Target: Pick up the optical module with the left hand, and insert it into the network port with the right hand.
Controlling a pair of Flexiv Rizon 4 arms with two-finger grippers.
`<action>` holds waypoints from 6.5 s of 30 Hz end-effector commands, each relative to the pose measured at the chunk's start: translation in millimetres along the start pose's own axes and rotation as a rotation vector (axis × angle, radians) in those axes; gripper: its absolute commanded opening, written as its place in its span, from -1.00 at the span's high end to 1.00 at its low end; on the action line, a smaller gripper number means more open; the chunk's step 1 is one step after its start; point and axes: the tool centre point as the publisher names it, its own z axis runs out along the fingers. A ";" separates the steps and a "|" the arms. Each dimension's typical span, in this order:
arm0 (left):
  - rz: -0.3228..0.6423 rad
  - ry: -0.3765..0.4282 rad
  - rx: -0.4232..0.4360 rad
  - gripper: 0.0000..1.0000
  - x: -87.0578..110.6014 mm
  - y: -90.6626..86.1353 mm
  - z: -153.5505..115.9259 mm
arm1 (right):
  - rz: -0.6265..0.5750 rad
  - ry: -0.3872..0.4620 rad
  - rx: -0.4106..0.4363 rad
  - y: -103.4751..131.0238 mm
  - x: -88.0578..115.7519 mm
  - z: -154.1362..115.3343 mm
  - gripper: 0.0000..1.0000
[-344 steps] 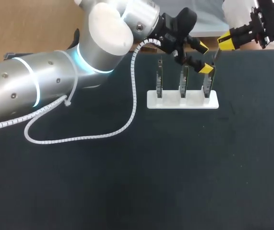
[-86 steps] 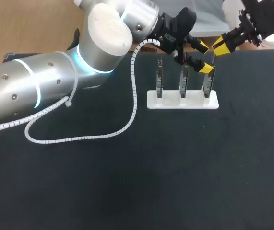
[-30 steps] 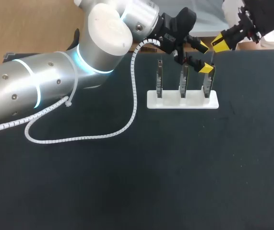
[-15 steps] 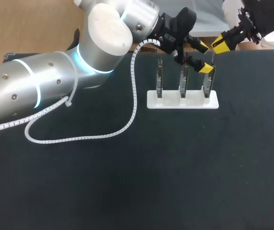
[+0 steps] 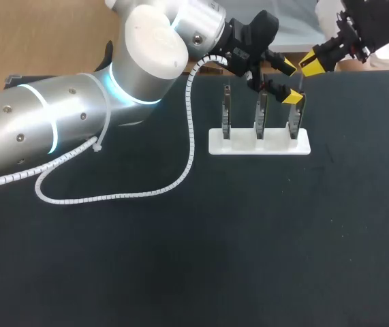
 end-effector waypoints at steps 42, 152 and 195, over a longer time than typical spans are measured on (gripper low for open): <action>0.000 0.004 0.004 -1.00 -0.8 2.2 0.4 | -0.024 -0.004 0.048 10.9 2.6 -8.6 1.00; 0.000 0.004 0.004 -1.00 -0.8 2.2 0.4 | -0.062 -0.007 0.064 7.8 3.3 -1.2 1.00; 0.000 0.004 0.004 -1.00 -0.8 2.2 0.4 | -0.054 -0.004 0.065 7.1 5.9 1.3 1.00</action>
